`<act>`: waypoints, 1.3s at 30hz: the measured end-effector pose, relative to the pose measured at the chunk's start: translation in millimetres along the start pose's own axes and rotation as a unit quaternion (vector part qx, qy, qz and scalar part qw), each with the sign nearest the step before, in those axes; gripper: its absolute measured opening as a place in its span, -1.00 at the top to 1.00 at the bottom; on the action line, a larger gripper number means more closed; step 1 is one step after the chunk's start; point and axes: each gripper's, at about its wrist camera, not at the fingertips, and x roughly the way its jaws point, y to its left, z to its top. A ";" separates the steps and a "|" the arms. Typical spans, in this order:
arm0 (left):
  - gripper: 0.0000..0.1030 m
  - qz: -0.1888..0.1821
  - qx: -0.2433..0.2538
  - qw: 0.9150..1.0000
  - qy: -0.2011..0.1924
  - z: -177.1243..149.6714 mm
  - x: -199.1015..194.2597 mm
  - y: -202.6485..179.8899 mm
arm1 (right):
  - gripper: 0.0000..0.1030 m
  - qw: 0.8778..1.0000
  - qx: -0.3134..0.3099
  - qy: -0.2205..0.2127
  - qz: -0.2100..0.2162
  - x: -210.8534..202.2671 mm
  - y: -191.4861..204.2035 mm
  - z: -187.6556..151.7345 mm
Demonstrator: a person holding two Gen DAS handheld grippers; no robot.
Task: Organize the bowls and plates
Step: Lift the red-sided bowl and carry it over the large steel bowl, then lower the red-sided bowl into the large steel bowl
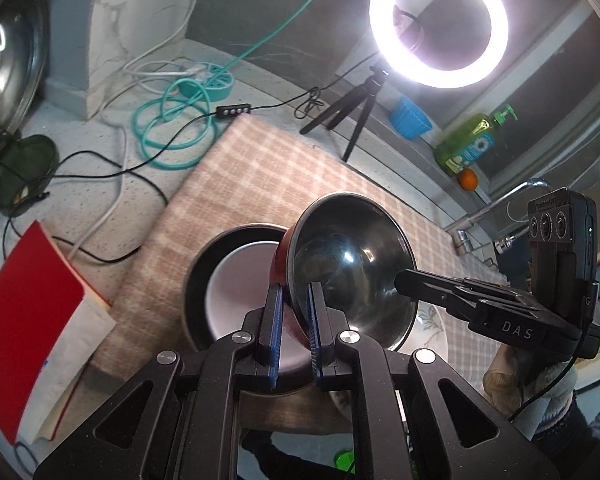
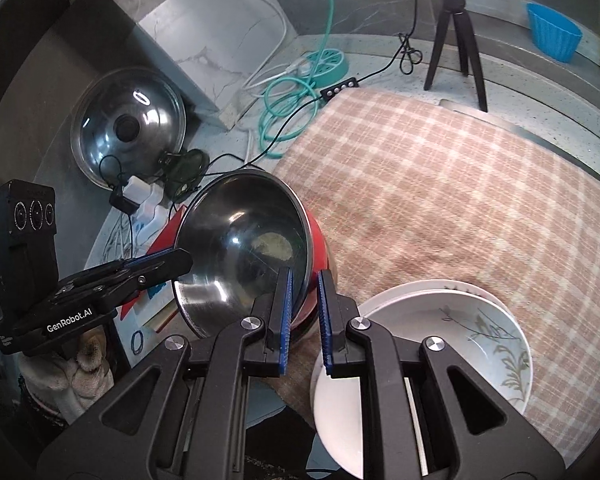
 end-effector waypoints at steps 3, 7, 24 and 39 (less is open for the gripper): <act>0.80 0.002 -0.009 1.000 0.003 -2.9 0.4 9.3 | 0.75 1.000 -0.005 0.011 -0.002 10.9 3.3 -0.1; 0.80 0.004 -0.018 1.000 0.007 -4.9 1.7 19.5 | 0.75 1.000 -0.008 0.024 -0.004 24.6 7.4 -0.6; 0.80 0.009 -0.033 0.999 0.030 -10.1 11.7 33.6 | 0.75 0.998 -0.010 0.054 -0.008 48.2 7.9 -2.5; 0.43 0.031 -0.027 0.999 0.028 -7.5 10.7 33.3 | 0.00 0.999 -0.026 0.025 -0.010 36.2 10.8 0.3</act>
